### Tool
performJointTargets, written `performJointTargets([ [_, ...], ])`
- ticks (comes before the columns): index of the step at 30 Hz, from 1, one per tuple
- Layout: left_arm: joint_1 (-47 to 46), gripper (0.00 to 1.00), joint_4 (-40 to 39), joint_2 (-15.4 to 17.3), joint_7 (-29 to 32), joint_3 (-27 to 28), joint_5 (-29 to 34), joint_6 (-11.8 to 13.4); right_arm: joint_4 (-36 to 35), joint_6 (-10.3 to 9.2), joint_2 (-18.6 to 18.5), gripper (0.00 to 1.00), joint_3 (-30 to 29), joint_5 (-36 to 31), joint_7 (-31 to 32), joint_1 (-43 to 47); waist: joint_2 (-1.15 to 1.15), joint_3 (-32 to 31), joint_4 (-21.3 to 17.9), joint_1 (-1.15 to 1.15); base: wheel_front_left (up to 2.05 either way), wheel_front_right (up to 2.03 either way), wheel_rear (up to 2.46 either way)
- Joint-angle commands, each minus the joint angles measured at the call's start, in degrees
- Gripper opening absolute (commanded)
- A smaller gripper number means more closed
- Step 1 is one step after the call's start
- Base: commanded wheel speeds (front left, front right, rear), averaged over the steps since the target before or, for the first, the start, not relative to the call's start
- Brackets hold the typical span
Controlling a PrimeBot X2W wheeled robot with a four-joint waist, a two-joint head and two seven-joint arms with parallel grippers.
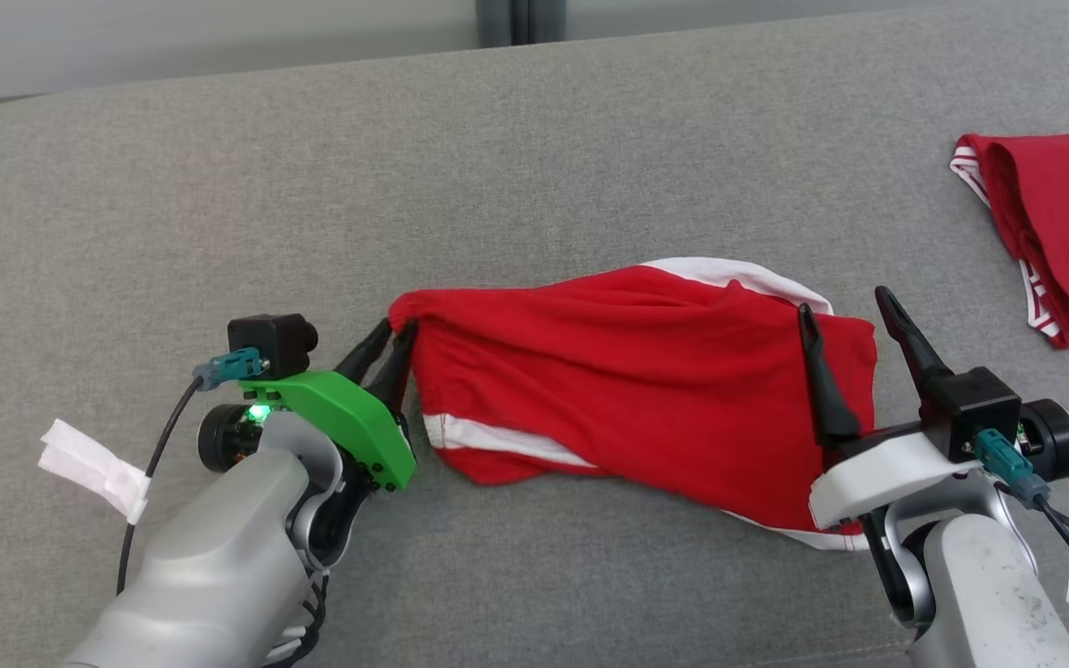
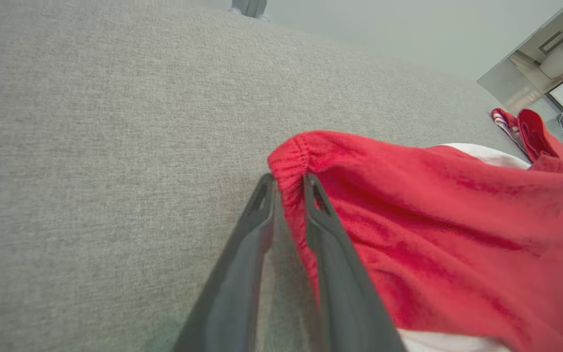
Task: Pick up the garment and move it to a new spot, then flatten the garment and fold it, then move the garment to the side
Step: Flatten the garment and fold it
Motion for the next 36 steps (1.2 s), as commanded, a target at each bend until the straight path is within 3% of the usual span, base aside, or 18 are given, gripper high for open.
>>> performJointTargets([
  [1, -0.52, 1.0, 0.59, -0.12, -0.44, 0.51, 1.25, -0.75, 0.15, -0.08, -0.14, 1.0, 0.06, -0.33, 0.07, 0.14, 0.0, -0.77, 0.77, 0.0, 0.0, 0.0, 0.0],
  [6, 2.57, 1.0, -2.47, 0.25, -0.68, 7.25, 6.47, -1.84, -0.27, -0.08, -0.14, 1.0, -0.7, -0.46, 0.42, 1.05, 0.0, -2.74, 2.49, 0.0, 0.0, 0.0, 0.0],
  [15, 16.8, 1.0, -19.27, 1.02, -0.67, 28.96, 25.75, -0.02, -0.76, -0.09, -0.15, 1.0, -4.28, -0.11, 0.48, 3.12, 0.0, -6.75, 5.54, 0.0, 0.0, 0.0, 0.0],
  [17, 21.62, 1.0, -24.46, -0.24, -0.65, 34.66, 32.3, 0.85, -0.64, -0.08, -0.14, 1.0, -5.45, 0.12, 0.14, 3.91, 0.0, -7.83, 6.19, 0.0, 0.0, 0.0, 0.0],
  [20, 25.9, 1.0, -28.07, -1.93, -0.6, 40.13, 37.23, 0.55, -0.29, -0.08, -0.14, 1.0, -6.26, 0.4, 0.11, 4.59, 0.0, -8.87, 6.5, 0.0, 0.0, 0.0, 0.0],
  [28, 34.45, 1.0, -29.61, -5.5, -0.62, 49.55, 44.7, -1.28, 1.16, -0.08, -0.14, 1.0, -5.9, 1.91, -0.38, 6.53, 0.0, -11.35, 5.9, 0.0, 0.0, 0.0, 0.0],
  [36, 39.19, 1.0, -29.58, -7.42, -0.62, 54.1, 48.8, -2.69, 1.79, -0.08, -0.15, 1.0, -3.93, 2.4, -1.46, 8.73, 0.0, -12.87, 4.55, 0.0, 0.0, 0.0, 0.0],
])
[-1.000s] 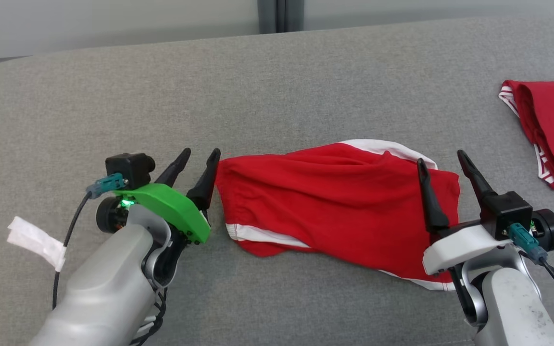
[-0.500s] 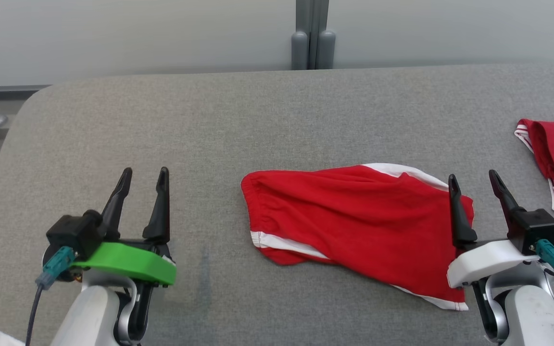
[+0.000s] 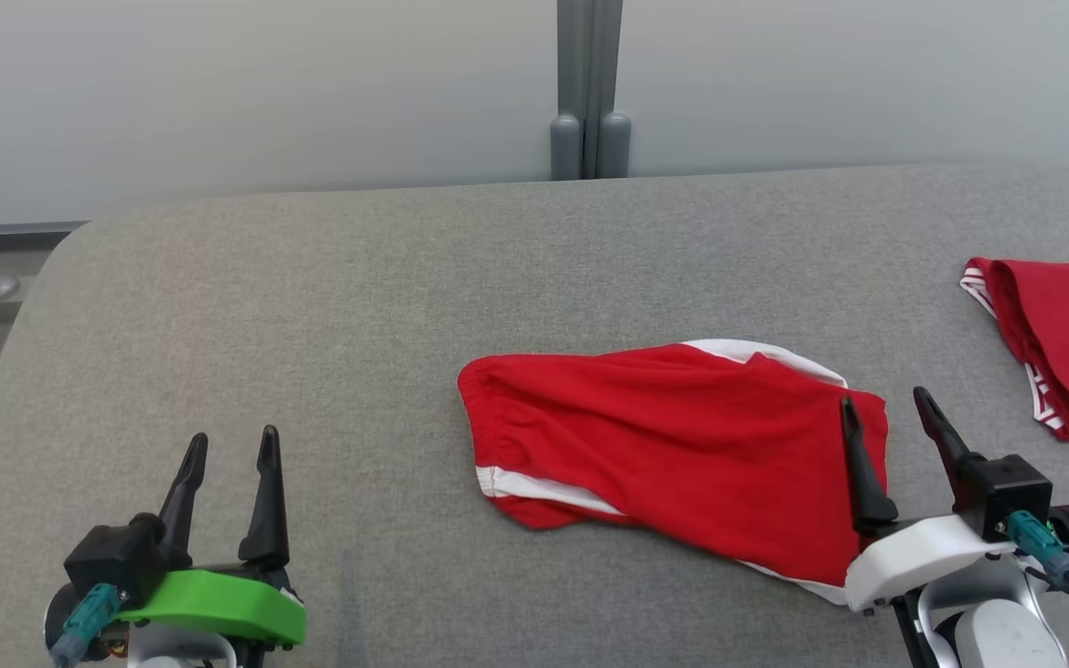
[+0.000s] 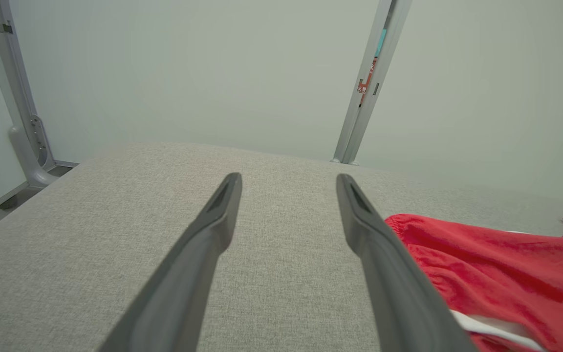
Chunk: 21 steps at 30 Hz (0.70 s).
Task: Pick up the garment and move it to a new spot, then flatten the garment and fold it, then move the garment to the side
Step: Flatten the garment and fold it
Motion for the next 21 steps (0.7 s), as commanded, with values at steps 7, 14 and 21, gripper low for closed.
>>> performJointTargets([
  [7, 2.17, 1.0, -0.92, -1.39, 0.01, 2.7, 3.01, -0.77, -0.68, -0.07, -0.16, 1.0, 1.1, 1.12, -0.8, 1.94, 0.0, -0.36, -1.93, 0.0, 0.0, 0.0, 0.0],
  [14, 1.55, 1.0, -0.59, -2.17, 0.01, 3.35, 3.86, -1.22, -0.78, -0.07, -0.16, 1.0, 1.97, 1.36, -0.77, 1.46, 0.0, 0.53, -3.18, 0.0, 0.0, 0.0, 0.0],
  [21, 0.58, 1.0, -0.46, -2.49, 0.01, 3.04, 4.75, -1.55, -0.96, -0.07, -0.16, 1.0, 2.03, 1.54, -0.79, 0.8, 0.0, 1.77, -3.3, 0.0, 0.0, 0.0, 0.0],
])
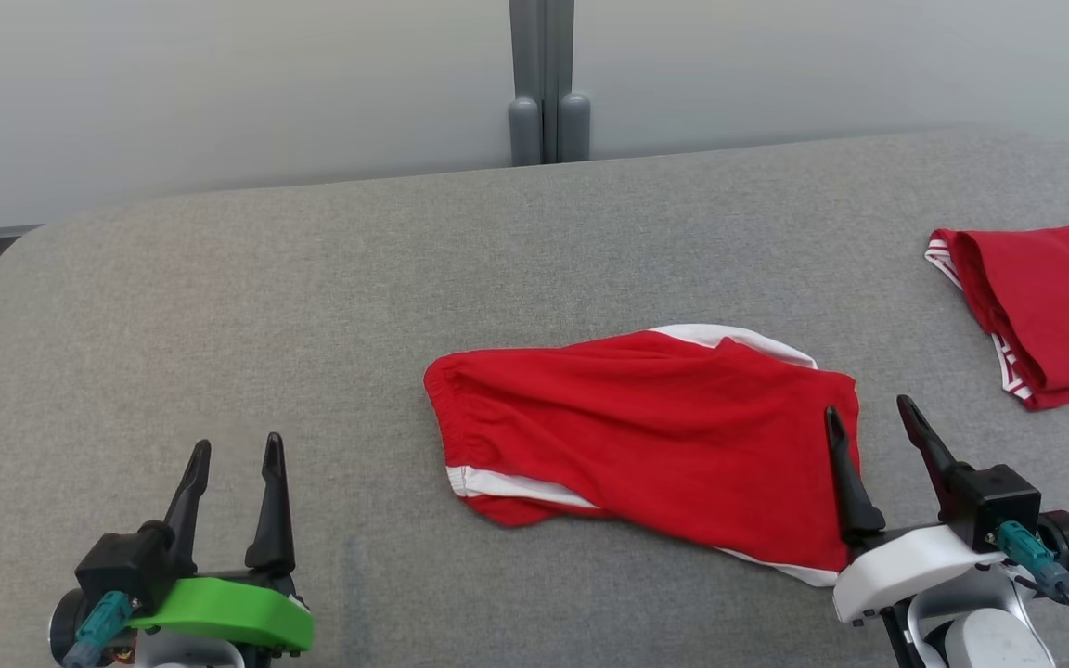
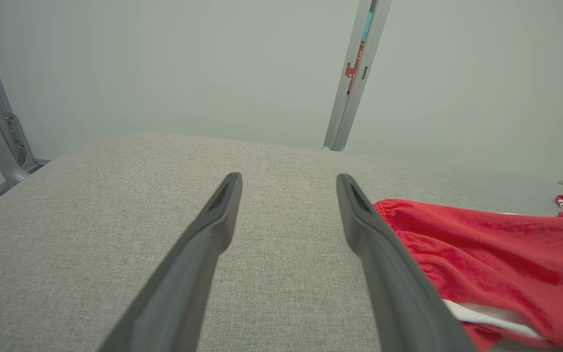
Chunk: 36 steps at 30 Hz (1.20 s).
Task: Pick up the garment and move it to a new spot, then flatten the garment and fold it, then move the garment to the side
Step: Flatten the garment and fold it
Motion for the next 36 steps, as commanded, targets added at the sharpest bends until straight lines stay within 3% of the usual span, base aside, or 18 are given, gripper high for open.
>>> performJointTargets([
  [1, -0.89, 1.0, 0.18, 0.29, 0.01, -0.31, 0.39, -0.35, 0.02, -0.08, -0.16, 1.0, 0.08, 0.39, 0.08, -0.51, 0.0, 0.37, 0.0, 0.0, 0.0, 0.0, 0.0],
  [6, -1.87, 1.0, 2.69, 0.8, 0.01, -3.67, -0.04, -0.36, 2.0, -0.08, -0.13, 1.0, 0.12, 1.13, 4.28, 0.98, 0.0, 1.39, -0.09, 0.0, 0.0, 0.0, 0.0],
  [13, -5.7, 1.0, 9.54, 2.21, 1.89, -15.7, -5.04, -0.36, 3.38, -0.08, -0.16, 1.0, 0.41, 1.91, 11.05, 3.06, 0.0, 3.58, -0.8, 0.0, 0.0, 0.0, 0.0],
  [19, -9.22, 1.0, 15.19, 2.23, 2.77, -22.38, -9.26, -0.37, 4.24, -0.08, -0.15, 1.0, 0.63, 2.47, 15.19, 3.69, 0.0, 4.81, -1.99, 0.0, 0.0, 0.0, 0.0],
  [29, -13.85, 1.0, 21.04, 2.59, 2.32, -27.98, -13.34, -0.38, 6.69, -0.08, -0.13, 1.0, 0.52, 3.25, 19.75, 4.72, 0.0, 5.32, -2.13, 0.0, 0.0, 0.0, 0.0],
  [36, -16.16, 1.0, 24.87, 2.17, 2.88, -28.86, -16.03, -0.37, 7.33, -0.08, -0.13, 1.0, 0.93, 3.19, 20.83, 3.9, 0.0, 5.87, -2.11, 0.0, 0.0, 0.0, 0.0],
])
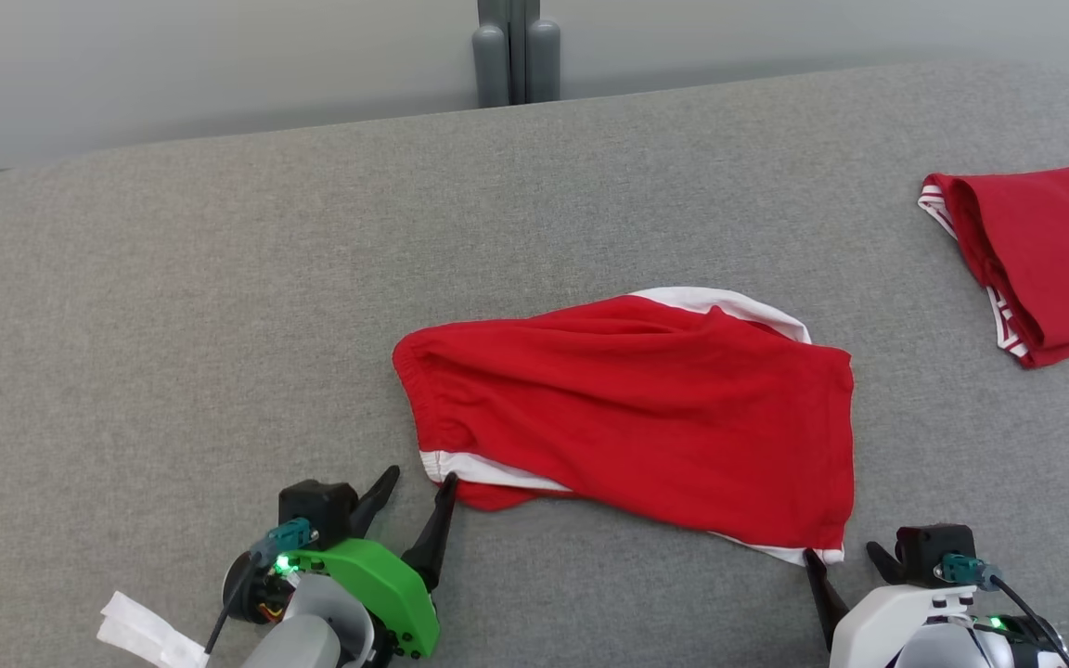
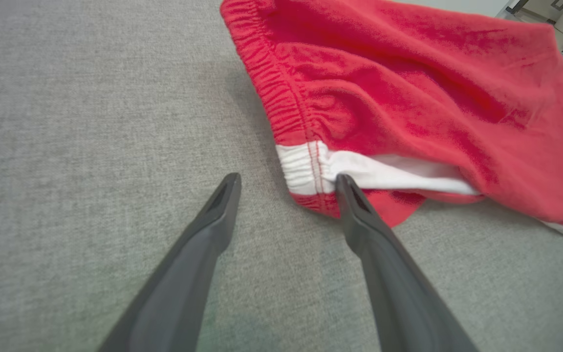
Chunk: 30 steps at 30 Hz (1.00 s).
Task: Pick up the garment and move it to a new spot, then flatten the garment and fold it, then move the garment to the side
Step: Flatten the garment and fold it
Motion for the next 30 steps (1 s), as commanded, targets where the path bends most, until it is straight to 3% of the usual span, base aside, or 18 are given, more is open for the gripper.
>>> performJointTargets([
  [1, -1.15, 1.0, 0.79, -0.01, 0.37, 0.3, -0.51, 0.01, 0.4, -0.07, -0.1, 1.0, 0.18, 0.0, 0.55, -0.34, 0.0, 0.12, 0.04, 0.0, 0.0, 0.0, 0.0],
  [11, -5.67, 1.0, 5.55, -1.87, 4.03, -1.28, -2.14, -0.04, 0.6, -0.04, -0.02, 1.0, 1.89, 0.3, 1.56, -1.55, 0.0, 1.29, -0.02, 0.0, 0.0, 0.0, 0.0],
  [12, -5.97, 1.0, 6.02, -1.94, 4.53, -1.53, -2.17, -0.04, 0.62, -0.04, -0.01, 0.8, 2.03, 0.35, 1.86, -1.56, 0.0, 1.36, -0.05, 0.0, 0.0, 0.0, 0.0],
  [13, -6.3, 1.0, 6.57, -2.01, 4.95, -1.65, -2.26, -0.04, 0.68, -0.04, 0.02, 0.43, 2.24, 0.27, 2.25, -1.55, 0.0, 1.45, -0.09, 0.0, 0.0, 0.0, 0.0],
  [15, -7.05, 0.0, 7.13, -1.96, 4.44, -1.87, -1.65, 0.29, 0.66, -0.04, -0.01, 0.08, 2.49, 0.15, 2.68, -1.61, 0.0, 1.58, -0.19, 0.0, 0.0, 0.0, 0.0],
  [16, -7.15, 0.0, 7.56, -2.01, 4.63, -2.0, -1.75, 0.27, 0.55, -0.04, -0.01, 0.0, 2.54, 0.1, 2.66, -1.69, 0.0, 1.58, -0.23, 0.0, 0.0, 0.0, 0.0],
  [23, -8.06, 0.0, 6.68, -2.03, 2.19, -1.76, -3.38, 0.06, -4.08, -0.05, -0.18, 0.0, 1.65, 0.92, 0.16, -2.99, 0.0, 0.97, 0.03, 0.0, 0.0, 0.0, 0.0],
  [30, -8.02, 0.0, -3.76, -1.47, -0.81, -0.36, -7.74, -0.08, -13.82, -0.05, -0.15, 0.0, -0.39, 5.9, -2.12, -3.36, 0.0, -0.22, 0.76, 0.0, 0.0, 0.0, 0.0],
])
